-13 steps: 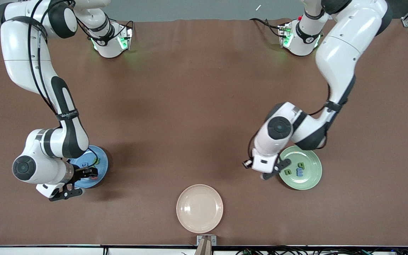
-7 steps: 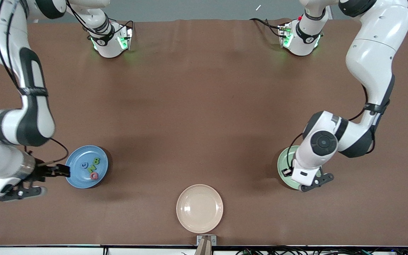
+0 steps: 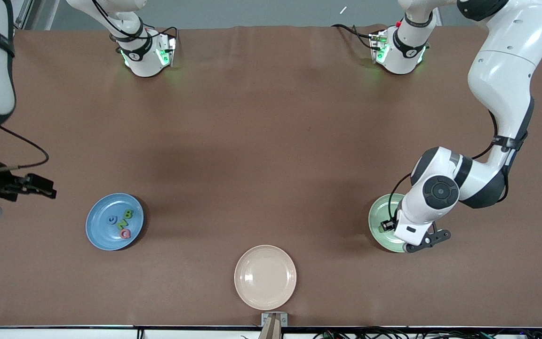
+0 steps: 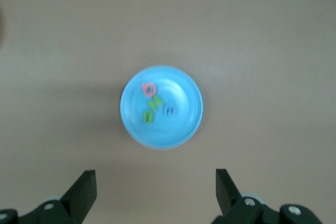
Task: Sort uppercase to blue plate, lowercase to green plate
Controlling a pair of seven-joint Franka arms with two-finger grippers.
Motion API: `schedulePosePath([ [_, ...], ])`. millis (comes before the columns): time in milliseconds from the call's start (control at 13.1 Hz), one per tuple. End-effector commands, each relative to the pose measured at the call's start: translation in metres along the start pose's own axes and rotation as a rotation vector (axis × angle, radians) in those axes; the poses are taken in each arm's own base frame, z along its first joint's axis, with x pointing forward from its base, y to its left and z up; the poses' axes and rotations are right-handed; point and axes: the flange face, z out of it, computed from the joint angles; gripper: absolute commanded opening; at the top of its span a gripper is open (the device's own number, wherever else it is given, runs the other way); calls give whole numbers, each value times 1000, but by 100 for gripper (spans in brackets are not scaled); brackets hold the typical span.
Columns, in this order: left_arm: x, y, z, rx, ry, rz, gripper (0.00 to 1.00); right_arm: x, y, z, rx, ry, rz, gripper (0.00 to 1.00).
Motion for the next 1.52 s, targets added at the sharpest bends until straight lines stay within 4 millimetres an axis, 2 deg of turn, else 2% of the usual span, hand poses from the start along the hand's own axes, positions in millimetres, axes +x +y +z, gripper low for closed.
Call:
schedulePosePath([
  [0, 6, -36, -69, 1, 27, 122, 100, -44, -5, -41, 4, -16, 15, 100],
  [76, 12, -52, -90, -38, 28, 154, 100, -45, -1, -46, 0, 2, 19, 100],
  [304, 23, -113, -150, -71, 37, 167, 100, -49, 18, -44, -9, 39, 1, 100],
  [457, 17, -137, -195, -65, 38, 164, 100, -53, 18, -43, -28, 45, -7, 100],
  [533, 13, -143, -206, -51, 18, 162, 100, -56, 16, -43, -35, 46, -9, 100],
  [685, 4, -154, -243, 4, -8, 148, 100, -67, 12, -43, -39, 74, -14, 100],
  [761, 0, -156, -259, 21, -7, 143, 100, -75, 9, -45, -40, 91, -16, 100],
  [1066, -5, -150, -268, 28, -2, 158, 100, -79, 10, -50, -34, 57, -5, 100],
  [1218, -14, -140, -283, 76, 27, 205, 100, -83, 10, -58, -20, 25, 5, 100],
  [1294, -21, -136, -291, 81, 25, 211, 100, -82, 10, -62, -20, 32, 5, 100],
  [1446, -33, -139, -310, 22, 5, 148, 100, -82, 12, -84, -22, 59, 26, 100],
])
